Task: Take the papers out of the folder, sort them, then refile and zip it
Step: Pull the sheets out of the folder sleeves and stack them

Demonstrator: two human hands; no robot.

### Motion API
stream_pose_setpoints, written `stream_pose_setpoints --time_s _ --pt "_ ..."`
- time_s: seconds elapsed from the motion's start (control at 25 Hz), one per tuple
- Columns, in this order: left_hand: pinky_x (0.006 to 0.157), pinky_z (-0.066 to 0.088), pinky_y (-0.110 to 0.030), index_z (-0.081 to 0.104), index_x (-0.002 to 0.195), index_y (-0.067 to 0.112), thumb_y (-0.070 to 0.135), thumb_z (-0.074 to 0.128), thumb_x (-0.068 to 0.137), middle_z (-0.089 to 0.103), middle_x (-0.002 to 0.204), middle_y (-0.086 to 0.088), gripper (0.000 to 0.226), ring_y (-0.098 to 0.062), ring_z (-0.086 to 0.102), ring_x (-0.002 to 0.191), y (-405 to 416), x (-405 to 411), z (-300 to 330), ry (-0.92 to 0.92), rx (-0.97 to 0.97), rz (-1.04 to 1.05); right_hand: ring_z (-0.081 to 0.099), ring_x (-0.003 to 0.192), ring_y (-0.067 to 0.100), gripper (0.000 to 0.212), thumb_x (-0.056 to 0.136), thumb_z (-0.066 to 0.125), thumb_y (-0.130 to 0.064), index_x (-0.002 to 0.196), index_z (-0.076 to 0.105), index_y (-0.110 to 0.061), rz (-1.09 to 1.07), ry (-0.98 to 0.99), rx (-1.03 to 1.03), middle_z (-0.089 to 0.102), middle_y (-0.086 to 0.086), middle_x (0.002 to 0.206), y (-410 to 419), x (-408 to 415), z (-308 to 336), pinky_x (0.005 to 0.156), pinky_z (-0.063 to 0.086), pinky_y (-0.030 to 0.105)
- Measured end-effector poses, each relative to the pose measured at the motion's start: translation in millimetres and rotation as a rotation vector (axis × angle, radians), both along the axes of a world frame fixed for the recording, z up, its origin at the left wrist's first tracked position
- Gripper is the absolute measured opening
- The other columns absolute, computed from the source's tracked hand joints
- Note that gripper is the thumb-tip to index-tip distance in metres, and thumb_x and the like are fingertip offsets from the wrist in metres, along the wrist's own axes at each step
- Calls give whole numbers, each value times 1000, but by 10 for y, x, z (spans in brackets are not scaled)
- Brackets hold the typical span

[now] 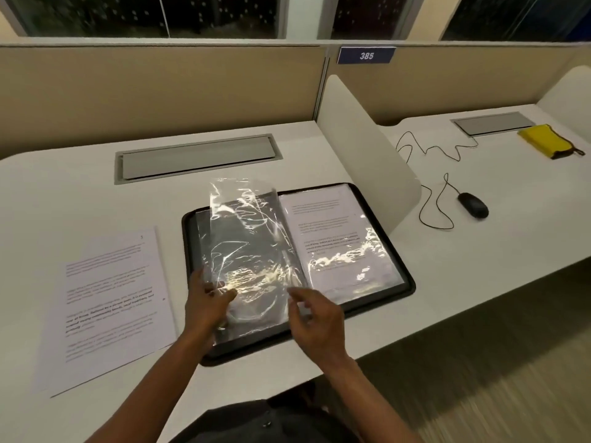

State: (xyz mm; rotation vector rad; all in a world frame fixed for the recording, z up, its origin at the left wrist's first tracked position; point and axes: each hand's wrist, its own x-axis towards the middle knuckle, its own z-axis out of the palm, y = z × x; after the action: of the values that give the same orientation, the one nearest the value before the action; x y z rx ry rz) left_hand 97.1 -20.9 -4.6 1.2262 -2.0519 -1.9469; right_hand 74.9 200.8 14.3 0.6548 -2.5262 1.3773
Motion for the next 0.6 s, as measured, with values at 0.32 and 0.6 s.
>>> stream_pose_setpoints --time_s 0.32,0.6 --pt "93 49 -38 45 141 25 -11 69 75 36 141 -4 80 -29 47 123 254 112 114 91 -600 -3 6 153 39 75 101 47 -50 161 11 -23 -462 -462 653 14 22 165 1072 -815 -425 124 3 57" --pt "94 43 -29 65 118 28 36 73 82 58 116 9 37 -11 46 112 1262 -385 126 395 -695 -596 45 136 25 70 84 78 -30 146 47 -36 -509 -348 36 53 4 146 1043 -848 -261 107 47 49"
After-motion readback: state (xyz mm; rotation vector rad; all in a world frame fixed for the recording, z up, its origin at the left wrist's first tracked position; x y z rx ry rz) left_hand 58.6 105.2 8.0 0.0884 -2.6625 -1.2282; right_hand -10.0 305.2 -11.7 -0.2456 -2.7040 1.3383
